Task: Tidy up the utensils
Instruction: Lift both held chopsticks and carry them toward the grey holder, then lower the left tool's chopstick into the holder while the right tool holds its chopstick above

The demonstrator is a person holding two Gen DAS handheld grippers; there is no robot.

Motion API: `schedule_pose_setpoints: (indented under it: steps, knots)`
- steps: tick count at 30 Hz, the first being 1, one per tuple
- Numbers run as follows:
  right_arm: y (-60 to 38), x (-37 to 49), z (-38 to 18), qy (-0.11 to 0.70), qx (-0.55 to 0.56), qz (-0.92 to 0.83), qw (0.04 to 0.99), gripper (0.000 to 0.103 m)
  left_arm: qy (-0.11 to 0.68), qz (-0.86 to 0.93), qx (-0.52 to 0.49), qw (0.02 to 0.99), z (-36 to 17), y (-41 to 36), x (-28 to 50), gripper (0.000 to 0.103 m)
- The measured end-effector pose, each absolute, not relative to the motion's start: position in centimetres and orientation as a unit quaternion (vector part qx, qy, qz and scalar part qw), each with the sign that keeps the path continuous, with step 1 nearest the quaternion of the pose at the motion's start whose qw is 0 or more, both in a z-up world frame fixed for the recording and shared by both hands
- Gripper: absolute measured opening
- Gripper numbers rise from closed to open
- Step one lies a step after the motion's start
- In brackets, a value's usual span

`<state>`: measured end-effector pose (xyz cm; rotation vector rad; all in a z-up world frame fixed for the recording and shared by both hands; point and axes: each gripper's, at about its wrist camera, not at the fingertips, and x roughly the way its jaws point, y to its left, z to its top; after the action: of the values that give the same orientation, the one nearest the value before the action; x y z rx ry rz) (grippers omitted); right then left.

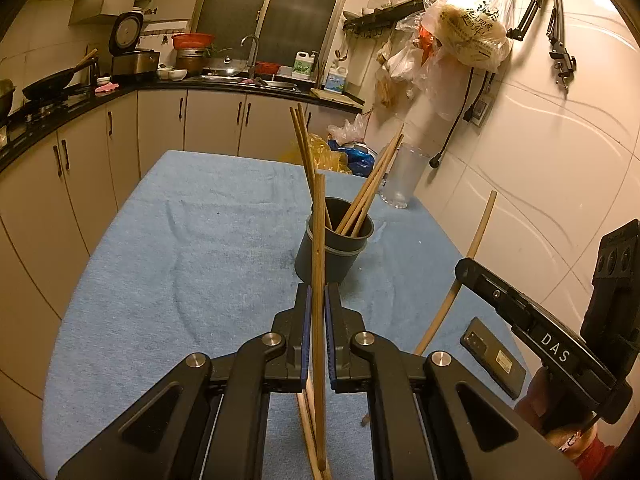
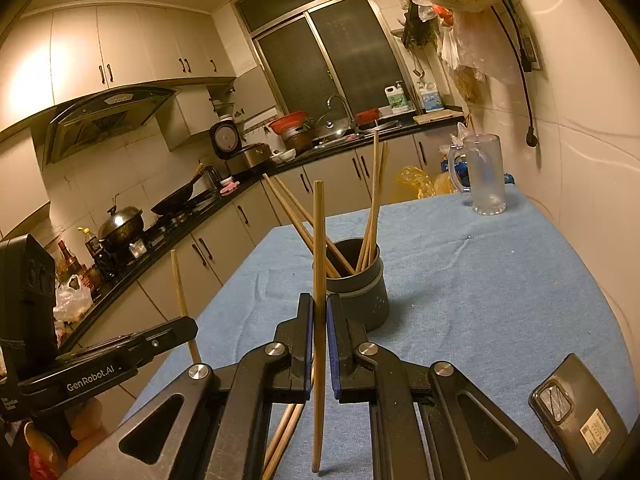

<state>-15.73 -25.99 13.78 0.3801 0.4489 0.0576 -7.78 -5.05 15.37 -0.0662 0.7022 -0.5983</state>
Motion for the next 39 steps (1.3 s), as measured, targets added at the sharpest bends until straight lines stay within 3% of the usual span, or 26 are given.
schedule_pose_setpoints:
  steps: [39]
  knots:
    - [-26.3,-15.8,15.2,0.203,0.189,0.024,0.960,0.007,0.334,-0.291,-0.038,0.895,16.6,-6.2,-7.0,0.006]
